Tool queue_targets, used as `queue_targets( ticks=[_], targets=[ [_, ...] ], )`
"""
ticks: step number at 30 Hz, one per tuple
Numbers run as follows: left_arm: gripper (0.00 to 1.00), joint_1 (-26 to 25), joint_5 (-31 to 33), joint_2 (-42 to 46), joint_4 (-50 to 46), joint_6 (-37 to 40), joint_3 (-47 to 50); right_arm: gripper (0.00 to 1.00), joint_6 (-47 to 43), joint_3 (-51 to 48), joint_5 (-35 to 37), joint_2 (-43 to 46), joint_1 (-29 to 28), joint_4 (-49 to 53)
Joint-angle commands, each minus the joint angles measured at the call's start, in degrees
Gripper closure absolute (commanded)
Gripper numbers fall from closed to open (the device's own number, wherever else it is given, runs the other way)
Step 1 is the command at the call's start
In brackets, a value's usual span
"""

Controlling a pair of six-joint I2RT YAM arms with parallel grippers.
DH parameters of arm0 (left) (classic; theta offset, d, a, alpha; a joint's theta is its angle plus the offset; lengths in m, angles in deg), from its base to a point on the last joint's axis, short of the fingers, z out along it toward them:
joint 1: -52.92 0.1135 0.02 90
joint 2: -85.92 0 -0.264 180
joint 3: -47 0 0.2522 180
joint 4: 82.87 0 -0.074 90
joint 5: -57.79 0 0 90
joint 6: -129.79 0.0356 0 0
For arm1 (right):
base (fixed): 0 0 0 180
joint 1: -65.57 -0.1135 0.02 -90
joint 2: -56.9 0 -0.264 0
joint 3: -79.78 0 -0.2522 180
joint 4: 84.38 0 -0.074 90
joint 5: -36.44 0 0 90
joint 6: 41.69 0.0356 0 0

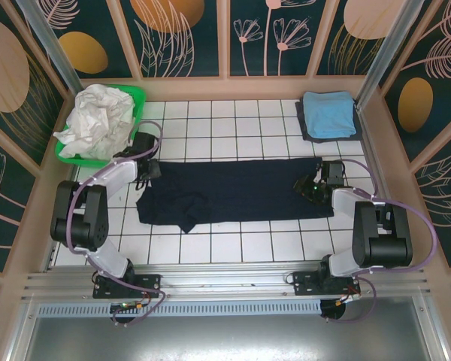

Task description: Fold and stack the t-shirts

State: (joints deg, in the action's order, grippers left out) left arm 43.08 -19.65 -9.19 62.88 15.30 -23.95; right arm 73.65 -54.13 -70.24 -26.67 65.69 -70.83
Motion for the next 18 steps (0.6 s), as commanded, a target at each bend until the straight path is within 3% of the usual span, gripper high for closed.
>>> queue_targets(
  ticks=[1,6,11,18],
  targets=[
    [0.53,0.1,-4.9,0.1,4.4,-2.3,3.7,0.65,-1.2,-1.4,0.4,-2.0,0.2,3.9],
    [0.56,0.1,-9.6,0.0,9.1,-2.9,6.6,0.65,-1.3,-1.4,0.7,-1.4,0.1,4.4],
    [0.81,0.1,-8.3,-1.9,8.5,-2.7,5.8,0.65,-1.3,-1.7,0.9,-0.9,0.1,4.5],
    [0.98,0.1,-4.7,0.6,5.5,-1.9,4.8,0.65,-1.3,-1.8,0.9,-1.4,0.1,4.0]
  ],
)
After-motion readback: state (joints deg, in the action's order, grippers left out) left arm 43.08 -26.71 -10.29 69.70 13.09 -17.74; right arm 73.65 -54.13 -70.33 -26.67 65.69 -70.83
